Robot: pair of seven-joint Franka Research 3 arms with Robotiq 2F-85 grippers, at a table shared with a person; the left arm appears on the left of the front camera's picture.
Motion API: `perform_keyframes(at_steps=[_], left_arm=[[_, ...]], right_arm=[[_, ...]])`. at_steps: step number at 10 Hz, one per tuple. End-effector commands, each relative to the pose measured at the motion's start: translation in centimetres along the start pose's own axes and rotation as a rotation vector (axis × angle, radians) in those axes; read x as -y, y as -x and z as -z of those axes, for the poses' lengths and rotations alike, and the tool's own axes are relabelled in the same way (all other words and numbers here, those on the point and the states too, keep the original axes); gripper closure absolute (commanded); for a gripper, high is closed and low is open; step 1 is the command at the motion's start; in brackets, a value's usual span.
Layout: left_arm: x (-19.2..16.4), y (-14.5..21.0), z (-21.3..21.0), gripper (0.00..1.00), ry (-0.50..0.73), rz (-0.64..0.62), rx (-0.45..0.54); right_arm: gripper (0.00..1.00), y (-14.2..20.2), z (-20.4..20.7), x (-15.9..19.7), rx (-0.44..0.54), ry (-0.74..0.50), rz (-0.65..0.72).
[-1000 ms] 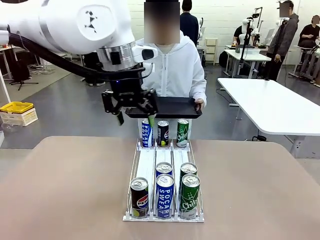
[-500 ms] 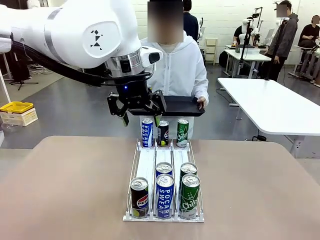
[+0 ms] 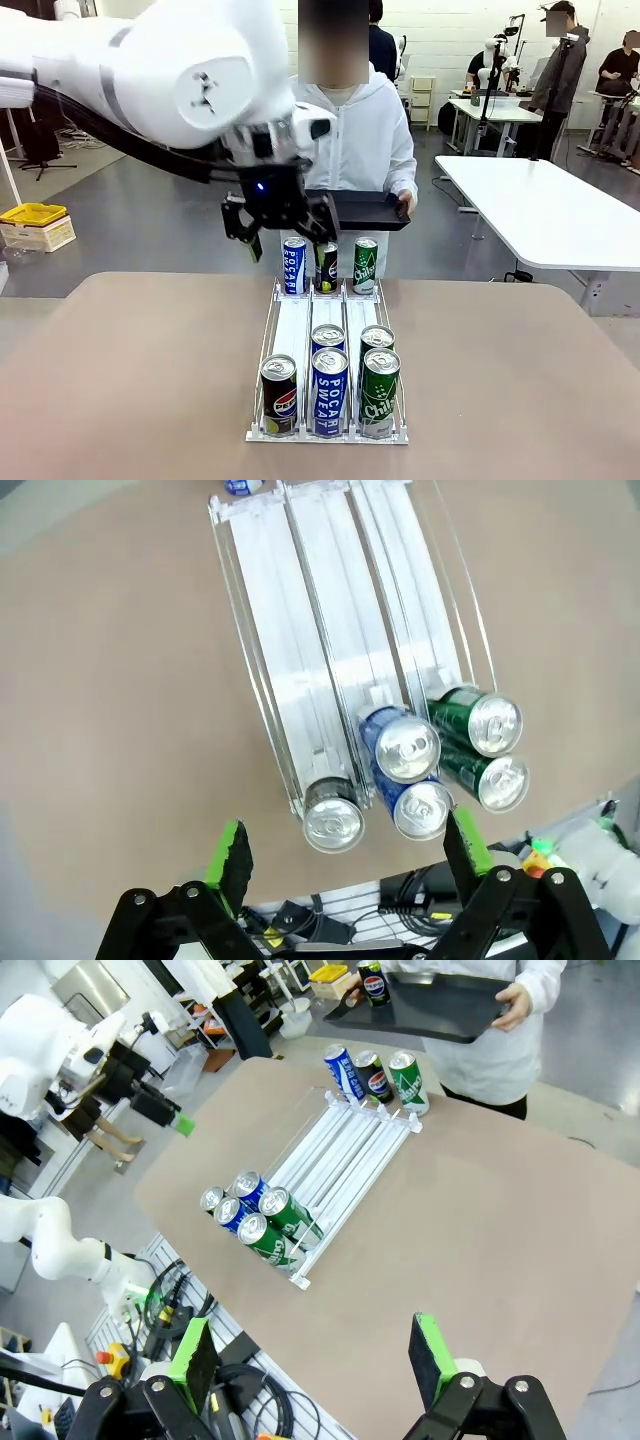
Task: Retrieve and hand over the desired beverage to the person.
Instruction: Pick up another can of the same type that the person held from the Automatic Can Dispenser.
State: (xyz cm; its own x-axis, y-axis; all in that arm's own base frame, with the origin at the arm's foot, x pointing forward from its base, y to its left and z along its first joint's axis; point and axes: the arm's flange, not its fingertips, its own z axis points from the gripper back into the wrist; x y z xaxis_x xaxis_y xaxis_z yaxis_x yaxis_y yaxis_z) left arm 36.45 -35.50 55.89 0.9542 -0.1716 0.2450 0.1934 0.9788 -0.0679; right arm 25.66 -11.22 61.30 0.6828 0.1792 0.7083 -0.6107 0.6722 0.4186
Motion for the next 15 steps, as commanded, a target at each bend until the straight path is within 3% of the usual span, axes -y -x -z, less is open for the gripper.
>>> perform_keyframes(at_steps=[1, 3, 7, 15], left_arm=[[4.8, 3.0, 2.6, 0.0, -0.132, -0.081, 0.04], [7.0, 4.1, 4.6, 0.0, -0.129, -0.161, -0.009], [7.5, 4.8, 8.0, 0.0, -0.074, -0.302, -0.004], [7.3, 6.7, 9.9, 0.0, -0.058, -0.02, -0.14]], right_arm=[[0.0, 0.0, 0.2, 0.0, 0.018, -0.026, -0.013], [0.0, 0.0, 0.2, 0.0, 0.018, -0.026, -0.013], [0.0, 0.0, 0.2, 0.0, 0.018, -0.026, -0.013], [0.0, 0.0, 0.2, 0.0, 0.018, -0.026, -0.013]])
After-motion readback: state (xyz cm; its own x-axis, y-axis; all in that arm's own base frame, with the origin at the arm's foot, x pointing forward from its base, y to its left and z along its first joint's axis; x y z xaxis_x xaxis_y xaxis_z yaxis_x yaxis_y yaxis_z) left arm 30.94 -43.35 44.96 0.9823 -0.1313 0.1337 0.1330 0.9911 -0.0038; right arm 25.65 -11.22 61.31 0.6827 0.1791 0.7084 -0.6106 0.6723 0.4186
